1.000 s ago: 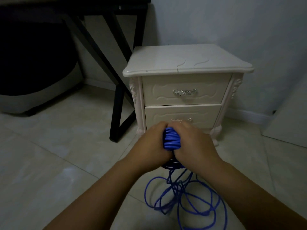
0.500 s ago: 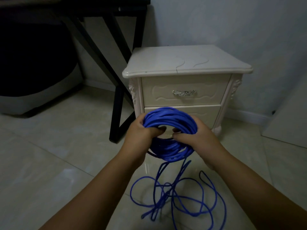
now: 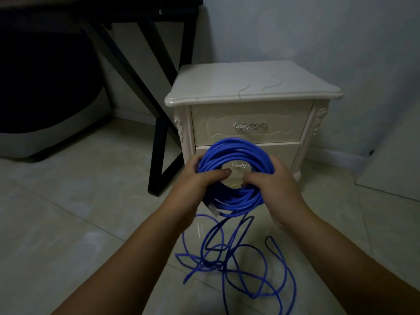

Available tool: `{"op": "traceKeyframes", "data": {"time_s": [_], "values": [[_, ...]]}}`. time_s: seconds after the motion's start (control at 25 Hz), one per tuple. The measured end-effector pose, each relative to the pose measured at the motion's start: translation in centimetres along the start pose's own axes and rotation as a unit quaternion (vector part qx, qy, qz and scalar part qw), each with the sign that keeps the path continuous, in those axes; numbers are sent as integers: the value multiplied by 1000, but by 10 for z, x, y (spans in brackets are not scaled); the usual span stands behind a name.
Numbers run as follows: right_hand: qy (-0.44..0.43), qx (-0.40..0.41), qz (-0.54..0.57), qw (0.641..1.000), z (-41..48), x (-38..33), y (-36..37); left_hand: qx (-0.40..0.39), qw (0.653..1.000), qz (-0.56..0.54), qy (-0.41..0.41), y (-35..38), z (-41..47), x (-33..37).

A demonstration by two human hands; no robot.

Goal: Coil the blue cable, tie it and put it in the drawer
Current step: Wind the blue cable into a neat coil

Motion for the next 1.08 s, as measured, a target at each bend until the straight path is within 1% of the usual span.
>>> {"op": "traceKeyframes", "data": {"time_s": [0.04,0.08,0.16,0.2,0.24,0.28,0.32,0.4,0.44,0.52,0.6,0.64,0.72,0.76,0.84,0.88,0.96,1.0,1.04,1.08], "values": [[-37,-18,-72,997,-2,-5,1,-10,996,80,48,-5,0,5],[-75,-42,-148,985,-5,-10,3,-26,979,180,97,-7,0,8],[-153,-96,-298,937,-11,-12,10,-66,917,353,174,-4,-5,9],[-183,-114,-351,911,-13,-11,14,-74,893,401,188,1,-8,7],[-198,-119,-377,897,-14,-11,16,-69,885,420,188,5,-9,6],[-198,-117,-376,898,-14,-10,17,-53,885,423,188,7,-10,5],[-179,-114,-348,913,-14,-10,16,-32,889,417,189,7,-9,5],[-129,-110,-244,955,-10,-11,11,10,907,382,178,5,-6,5],[-109,-109,-196,968,-8,-11,8,21,922,350,165,3,-4,6],[-77,-110,-116,984,-4,-9,3,26,957,261,128,0,-2,7],[-34,-117,-19,992,-2,-5,0,33,981,160,103,-2,-2,7],[-13,-123,33,992,0,-3,-1,39,989,113,92,-3,-1,7],[31,-140,142,979,3,1,1,50,997,20,62,-4,2,6],[58,-149,198,967,3,2,3,54,997,-39,39,-4,3,4],[89,-167,292,937,1,6,8,71,984,-160,-8,-3,6,1],[85,-175,319,928,0,8,10,83,976,-201,-24,-2,6,0],[63,-187,325,925,-6,8,13,98,961,-254,-45,4,2,-1],[53,-182,307,933,-9,5,15,99,954,-278,-56,7,0,-2],[42,-162,271,948,-11,4,16,92,948,-296,-69,9,-1,-6],[34,-127,217,967,-12,4,17,81,944,-308,-81,12,-3,-10]]}}
Point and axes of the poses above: each hand's wrist, its own z-axis towards the middle knuckle, its own y-axis out of the palm, x = y × z, the point moved 2 cm from there along z, towards the middle knuckle, and after that the axes turned 1 degree about -y, right-handed, at the moved point
